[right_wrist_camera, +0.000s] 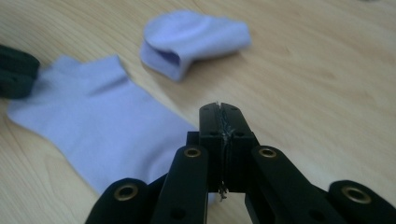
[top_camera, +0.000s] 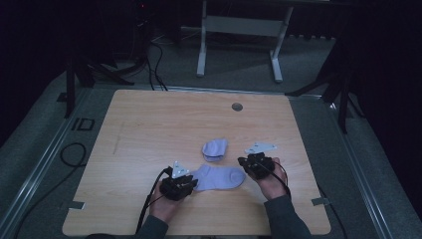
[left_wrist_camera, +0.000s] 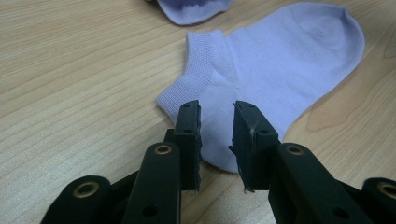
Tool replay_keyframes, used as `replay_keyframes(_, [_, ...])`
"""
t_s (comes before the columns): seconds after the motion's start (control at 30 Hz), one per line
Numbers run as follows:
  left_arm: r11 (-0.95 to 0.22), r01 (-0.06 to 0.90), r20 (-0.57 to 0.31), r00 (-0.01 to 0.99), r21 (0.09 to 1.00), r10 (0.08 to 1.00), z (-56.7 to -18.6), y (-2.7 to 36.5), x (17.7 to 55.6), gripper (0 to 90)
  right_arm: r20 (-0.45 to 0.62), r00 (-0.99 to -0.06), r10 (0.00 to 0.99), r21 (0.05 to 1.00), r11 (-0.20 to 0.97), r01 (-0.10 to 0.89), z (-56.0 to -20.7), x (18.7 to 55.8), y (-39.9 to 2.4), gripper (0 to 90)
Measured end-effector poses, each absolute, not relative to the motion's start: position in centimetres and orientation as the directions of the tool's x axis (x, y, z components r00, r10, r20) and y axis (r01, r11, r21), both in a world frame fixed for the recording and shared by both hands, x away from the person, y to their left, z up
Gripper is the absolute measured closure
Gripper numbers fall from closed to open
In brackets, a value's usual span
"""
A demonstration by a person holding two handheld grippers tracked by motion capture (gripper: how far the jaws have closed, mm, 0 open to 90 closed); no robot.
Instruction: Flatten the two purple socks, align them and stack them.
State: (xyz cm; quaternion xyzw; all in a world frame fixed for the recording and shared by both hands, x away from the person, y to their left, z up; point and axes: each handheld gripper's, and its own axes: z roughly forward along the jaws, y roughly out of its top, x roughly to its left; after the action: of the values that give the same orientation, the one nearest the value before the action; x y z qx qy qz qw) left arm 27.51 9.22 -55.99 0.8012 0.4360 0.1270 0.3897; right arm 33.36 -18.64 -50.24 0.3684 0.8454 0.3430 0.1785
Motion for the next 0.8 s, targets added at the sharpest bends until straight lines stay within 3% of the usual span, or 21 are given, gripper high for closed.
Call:
replay_keyframes(0.67, [-0.324, 0.605, -0.131, 0.586, 0.728, 0.800, -56.1, 9.2, 27.6, 71.3, -0.091, -0.769, 0.633, 0.666, 0.613, 0.426, -49.4, 38.0, -9.1, 85.9])
replay_keyframes(0.77, [-0.325, 0.604, -0.127, 0.585, 0.728, 0.801, -56.1, 9.3, 27.7, 71.5, -0.086, -0.770, 0.632, 0.648, 0.623, 0.438, -49.9, 38.9, -8.0, 83.7])
replay_keyframes(0.8, [-0.325, 0.605, -0.127, 0.584, 0.727, 0.802, -56.1, 9.3, 27.7, 71.5, -0.077, -0.765, 0.639, 0.644, 0.618, 0.451, -50.1, 39.4, -7.4, 79.3])
